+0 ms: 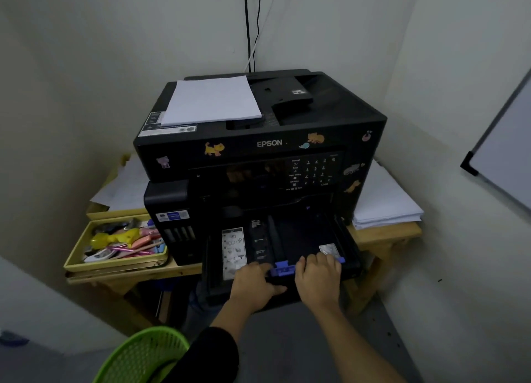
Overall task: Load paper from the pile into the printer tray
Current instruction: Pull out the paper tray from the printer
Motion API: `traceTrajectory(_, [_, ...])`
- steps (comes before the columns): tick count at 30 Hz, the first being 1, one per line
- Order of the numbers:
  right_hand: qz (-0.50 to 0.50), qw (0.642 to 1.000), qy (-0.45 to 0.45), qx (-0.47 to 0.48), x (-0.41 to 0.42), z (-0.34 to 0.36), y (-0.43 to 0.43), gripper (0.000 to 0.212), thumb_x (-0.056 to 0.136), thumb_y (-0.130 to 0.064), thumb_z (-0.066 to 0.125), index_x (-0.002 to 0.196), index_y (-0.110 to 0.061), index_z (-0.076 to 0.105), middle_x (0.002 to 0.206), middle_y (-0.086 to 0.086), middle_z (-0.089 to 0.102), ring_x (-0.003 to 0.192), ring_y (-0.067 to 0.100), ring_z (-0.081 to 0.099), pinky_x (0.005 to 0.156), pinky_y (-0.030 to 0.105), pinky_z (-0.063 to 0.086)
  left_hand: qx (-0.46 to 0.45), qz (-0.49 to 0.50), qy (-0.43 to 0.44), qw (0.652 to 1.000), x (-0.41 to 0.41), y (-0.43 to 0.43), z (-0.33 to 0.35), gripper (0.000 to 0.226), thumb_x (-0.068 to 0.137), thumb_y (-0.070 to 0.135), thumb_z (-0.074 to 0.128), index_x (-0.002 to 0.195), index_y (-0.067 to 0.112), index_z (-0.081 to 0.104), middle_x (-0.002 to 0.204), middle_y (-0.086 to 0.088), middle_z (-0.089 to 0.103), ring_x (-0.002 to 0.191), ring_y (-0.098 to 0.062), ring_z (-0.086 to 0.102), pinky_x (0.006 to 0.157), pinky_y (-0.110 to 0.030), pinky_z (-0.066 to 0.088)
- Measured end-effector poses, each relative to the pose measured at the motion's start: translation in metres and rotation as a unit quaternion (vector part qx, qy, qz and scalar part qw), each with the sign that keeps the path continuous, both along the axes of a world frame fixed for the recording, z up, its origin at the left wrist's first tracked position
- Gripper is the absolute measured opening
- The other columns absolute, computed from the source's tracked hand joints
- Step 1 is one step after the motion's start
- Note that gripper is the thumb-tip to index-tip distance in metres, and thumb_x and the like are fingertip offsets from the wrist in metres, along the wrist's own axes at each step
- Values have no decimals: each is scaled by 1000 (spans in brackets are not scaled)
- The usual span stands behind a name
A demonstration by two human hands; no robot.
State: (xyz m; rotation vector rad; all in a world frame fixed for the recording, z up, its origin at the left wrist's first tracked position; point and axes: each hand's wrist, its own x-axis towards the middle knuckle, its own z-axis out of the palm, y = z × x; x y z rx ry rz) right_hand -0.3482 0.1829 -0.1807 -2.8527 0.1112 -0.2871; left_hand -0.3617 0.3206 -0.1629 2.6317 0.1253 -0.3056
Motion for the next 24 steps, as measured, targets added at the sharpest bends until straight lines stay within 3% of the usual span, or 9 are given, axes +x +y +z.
traceTrajectory(4, [-28,999,11,15,-19,-1,-4,44,72,-31,37,45,-9,64,50,6,62,57,25,60,61,37,51,-40,9,51,998,-14,-1,3,46,61,45,81,99,25,67,86,6,63,85,-12,57,64,-20,38])
traceTrajectory(8, [-36,999,10,15,-35,0,-11,40,66,-30,41,40,-8,61,45,5,59,51,24,58,58,35,50,-35,-7,70,997,-26,-5,4,37,55,46,81,78,31,57,79,8,63,87,-13,61,68,-22,39])
traceTrajectory(14, [-33,999,35,14,-50,0,-15,39,63,-30,42,37,-8,60,42,5,57,49,25,58,61,32,49,-22,-11,54,998,-47,-11,3,39,58,47,80,90,28,65,84,8,66,87,-12,60,70,-22,39])
traceTrajectory(17, [-28,995,94,9,-56,7,-14,35,69,-29,49,53,-5,69,58,9,67,69,27,63,75,37,47,-17,5,45,999,-57,-12,5,40,60,48,77,92,28,66,96,4,72,95,-15,64,70,-23,40])
traceTrajectory(20, [-38,995,87,26,-60,10,-9,41,74,-30,44,66,-3,74,72,11,71,84,29,63,84,38,43,-16,9,39,999,-62,-11,6,39,60,51,74,93,30,67,96,4,72,96,-16,63,70,-23,40])
traceTrajectory(24, [-55,993,93,46,-65,10,-7,35,72,-26,50,61,-1,72,66,13,69,78,31,63,80,39,44,-11,11,27,1000,-66,-12,9,38,64,51,73,95,30,67,97,4,71,97,-15,63,70,-22,38])
